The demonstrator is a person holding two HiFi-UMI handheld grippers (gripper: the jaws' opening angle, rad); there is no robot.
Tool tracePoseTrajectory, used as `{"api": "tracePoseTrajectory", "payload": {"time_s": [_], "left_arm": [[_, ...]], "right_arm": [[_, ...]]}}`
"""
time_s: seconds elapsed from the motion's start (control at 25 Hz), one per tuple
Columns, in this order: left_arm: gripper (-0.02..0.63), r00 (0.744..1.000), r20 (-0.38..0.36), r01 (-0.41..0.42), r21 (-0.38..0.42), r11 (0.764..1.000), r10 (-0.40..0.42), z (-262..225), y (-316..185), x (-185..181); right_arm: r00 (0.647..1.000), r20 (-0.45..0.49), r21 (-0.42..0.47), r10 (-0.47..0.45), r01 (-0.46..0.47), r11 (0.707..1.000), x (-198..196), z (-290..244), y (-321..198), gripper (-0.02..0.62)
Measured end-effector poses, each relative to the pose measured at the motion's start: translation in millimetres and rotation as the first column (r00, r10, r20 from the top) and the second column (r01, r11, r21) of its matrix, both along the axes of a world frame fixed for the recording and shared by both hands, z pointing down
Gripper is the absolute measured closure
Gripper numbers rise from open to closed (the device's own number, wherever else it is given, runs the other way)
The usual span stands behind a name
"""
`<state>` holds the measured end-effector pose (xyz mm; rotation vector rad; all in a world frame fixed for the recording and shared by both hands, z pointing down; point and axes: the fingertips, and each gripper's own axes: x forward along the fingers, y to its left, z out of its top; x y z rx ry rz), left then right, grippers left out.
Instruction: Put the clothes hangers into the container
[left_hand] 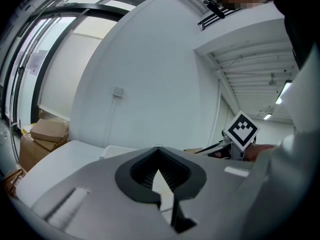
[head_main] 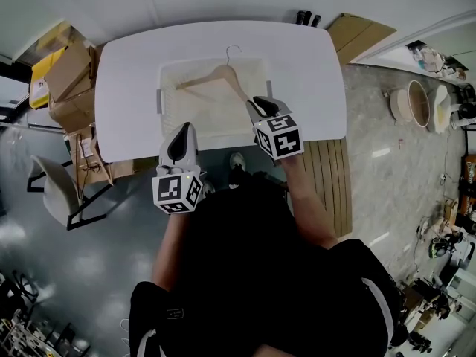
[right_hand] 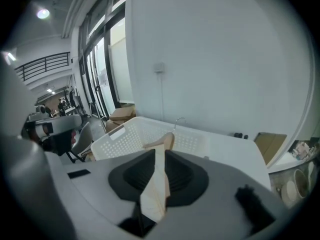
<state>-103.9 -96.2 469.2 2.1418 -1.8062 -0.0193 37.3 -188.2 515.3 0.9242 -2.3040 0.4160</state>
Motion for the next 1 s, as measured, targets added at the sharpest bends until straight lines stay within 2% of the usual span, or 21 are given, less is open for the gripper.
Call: {"api": "tracePoseTrajectory", "payload": {"time_s": [0.12, 0.24, 0.6, 1.0], "left_arm": [[0.603, 1.000, -0.002, -0.009, 0.009, 1.000, 0.009, -1.6, 6.4, 0.3], [0.603, 1.000, -0.005, -0.015, 0.017, 1.000, 0.015, -2.9, 13.8, 0.0], [0.603, 0.999, -0.015, -0.041, 0.030, 0.999, 0.042, -5.9, 37.5, 2.1], [0.603, 0.996, -0.016, -0.088, 0.055, 0.995, 0.089, -9.4, 62.7, 9.7]], "right_arm": [[1.000, 0.015, 0.024, -0.011, 0.010, 1.000, -1.9, -5.7, 13.4, 0.561], [0.999, 0.032, 0.038, -0.023, 0.022, 0.999, -6.3, -10.5, 28.7, 0.574], [0.997, 0.075, 0.041, 0.004, -0.008, 0.999, -10.8, -16.8, 74.4, 0.578], [0.974, 0.217, 0.143, 0.062, -0.095, 0.985, -8.0, -39.8, 121.7, 0.578]]}}
